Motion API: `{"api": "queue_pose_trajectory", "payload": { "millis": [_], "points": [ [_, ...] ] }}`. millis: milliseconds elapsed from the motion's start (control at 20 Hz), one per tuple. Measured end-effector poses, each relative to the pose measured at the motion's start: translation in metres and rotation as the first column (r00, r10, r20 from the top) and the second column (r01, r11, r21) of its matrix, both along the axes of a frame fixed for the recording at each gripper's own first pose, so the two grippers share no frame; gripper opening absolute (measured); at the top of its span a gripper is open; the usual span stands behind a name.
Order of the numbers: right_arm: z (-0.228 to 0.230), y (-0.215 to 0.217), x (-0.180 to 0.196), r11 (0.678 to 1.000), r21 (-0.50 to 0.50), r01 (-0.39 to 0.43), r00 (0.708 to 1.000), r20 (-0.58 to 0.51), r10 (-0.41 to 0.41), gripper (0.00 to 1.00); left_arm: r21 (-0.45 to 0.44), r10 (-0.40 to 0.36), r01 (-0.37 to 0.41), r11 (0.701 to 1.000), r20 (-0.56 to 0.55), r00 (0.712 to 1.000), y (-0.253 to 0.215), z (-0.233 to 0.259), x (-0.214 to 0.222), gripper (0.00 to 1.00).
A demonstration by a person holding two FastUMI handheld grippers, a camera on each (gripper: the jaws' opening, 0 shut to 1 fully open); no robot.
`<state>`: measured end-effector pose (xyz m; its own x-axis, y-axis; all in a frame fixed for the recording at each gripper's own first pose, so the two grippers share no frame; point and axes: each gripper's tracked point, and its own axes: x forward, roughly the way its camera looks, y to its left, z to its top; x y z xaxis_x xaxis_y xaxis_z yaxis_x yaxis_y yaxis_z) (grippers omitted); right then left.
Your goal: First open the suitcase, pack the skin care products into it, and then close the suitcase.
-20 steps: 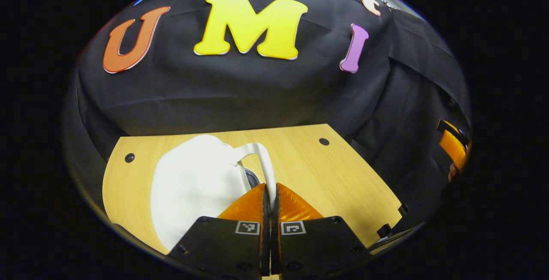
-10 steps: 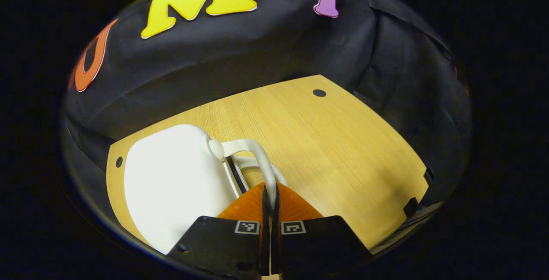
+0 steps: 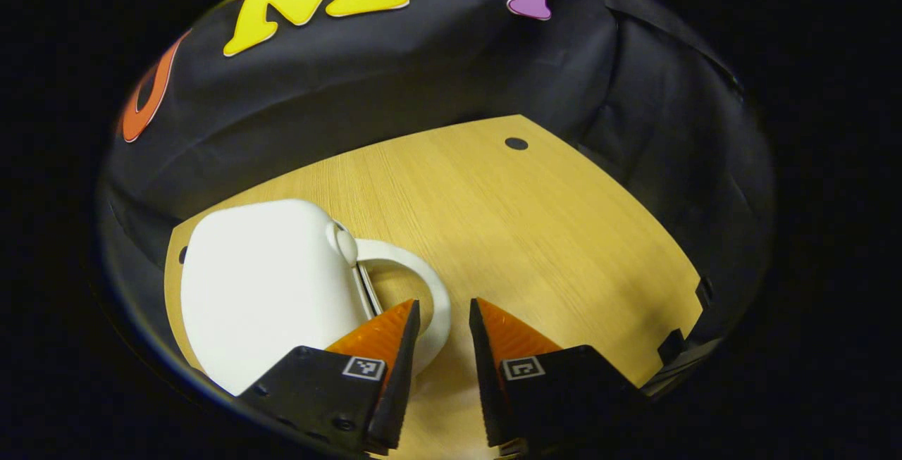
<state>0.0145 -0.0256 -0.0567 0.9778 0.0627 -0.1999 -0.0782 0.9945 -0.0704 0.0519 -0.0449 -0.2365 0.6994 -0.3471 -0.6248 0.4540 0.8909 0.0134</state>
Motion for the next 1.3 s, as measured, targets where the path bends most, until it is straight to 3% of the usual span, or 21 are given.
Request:
{"api": "queue_pose_trajectory", "payload": {
  "millis": [100,250,400,550,700,800,900,1050,1300],
  "points": [
    [0.005,0.007,-0.001,1.000,-0.005,-0.007,1.000,0.010,0.007,0.80,-0.003,0.023,-0.023,1.000,0.057,0.998,0.006,0.022,-0.002,0.61],
    [0.020,0.021,0.001,1.000,-0.007,-0.013,0.999,0.045,0.014,0.80,-0.014,0.066,-0.065,0.998,0.177,0.982,0.024,0.068,-0.010,0.99],
    [0.042,0.037,0.006,1.000,-0.012,-0.003,0.995,0.101,0.004,0.78,-0.018,0.143,-0.144,0.989,0.299,0.944,0.055,0.116,-0.022,0.98],
    [0.067,0.059,0.010,1.000,-0.017,0.008,0.986,0.169,-0.005,0.80,-0.066,0.250,-0.247,0.967,0.432,0.866,0.096,0.177,-0.024,0.98],
    [0.090,0.092,0.013,1.000,-0.022,-0.002,0.972,0.235,0.007,0.80,-0.169,0.338,-0.294,0.941,0.533,0.775,0.128,0.236,-0.042,0.99],
    [0.101,0.116,0.017,1.000,-0.018,-0.014,0.967,0.256,0.019,0.79,-0.236,0.393,-0.314,0.919,0.548,0.738,0.148,0.259,-0.052,0.99],
    [0.117,0.136,0.019,1.000,-0.015,-0.022,0.958,0.287,0.026,0.79,-0.293,0.422,-0.306,0.906,0.554,0.718,0.161,0.274,-0.059,0.99],
    [0.139,0.151,0.022,1.000,-0.002,0.007,0.943,0.332,-0.005,0.79,-0.311,0.465,-0.346,0.885,0.564,0.683,0.183,0.285,-0.070,0.99],
    [0.127,0.157,0.023,1.000,0.020,0.020,0.958,0.286,-0.024,0.80,-0.356,0.460,-0.302,0.884,0.553,0.695,0.177,0.291,-0.078,0.98]
  ]
}}
